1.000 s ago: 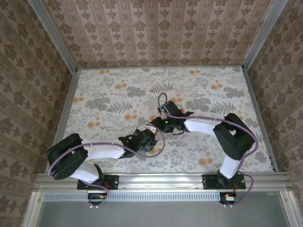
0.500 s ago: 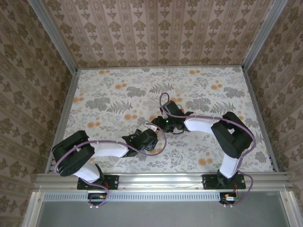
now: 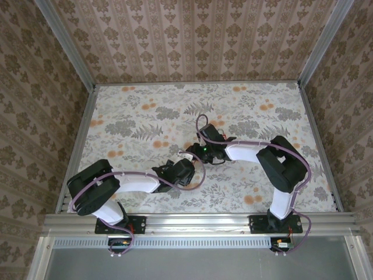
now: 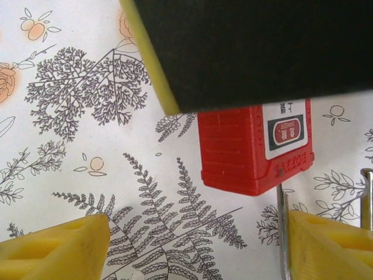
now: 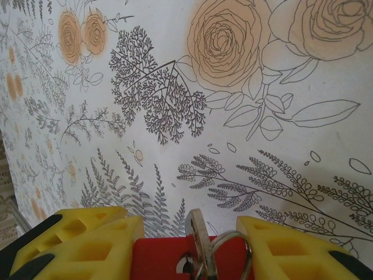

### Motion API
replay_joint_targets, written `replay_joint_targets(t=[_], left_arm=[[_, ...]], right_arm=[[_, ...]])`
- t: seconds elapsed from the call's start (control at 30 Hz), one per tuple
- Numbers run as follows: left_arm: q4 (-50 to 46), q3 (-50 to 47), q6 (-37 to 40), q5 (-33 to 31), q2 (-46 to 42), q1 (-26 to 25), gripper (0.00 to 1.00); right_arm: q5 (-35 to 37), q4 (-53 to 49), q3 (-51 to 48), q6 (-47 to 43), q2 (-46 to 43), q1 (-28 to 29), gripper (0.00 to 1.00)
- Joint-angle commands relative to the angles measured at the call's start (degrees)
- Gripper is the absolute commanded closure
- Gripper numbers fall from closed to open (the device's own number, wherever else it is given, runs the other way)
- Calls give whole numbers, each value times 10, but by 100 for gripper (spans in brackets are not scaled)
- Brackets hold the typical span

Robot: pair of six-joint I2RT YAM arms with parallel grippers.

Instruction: Unlock with the key

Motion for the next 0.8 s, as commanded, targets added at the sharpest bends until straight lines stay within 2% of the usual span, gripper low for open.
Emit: replay_joint_targets(t=[0.0, 0.37, 0.77], left_arm=[[-59, 9, 51, 10, 20, -9, 23], [-64, 9, 53, 26, 18, 8, 23], [-85, 16, 66, 35, -29, 26, 23]], right_arm=[[20, -33, 20, -16, 24, 10, 61], [19, -97, 61, -36, 34, 1, 43], [28, -112, 72, -51, -24, -20, 40]])
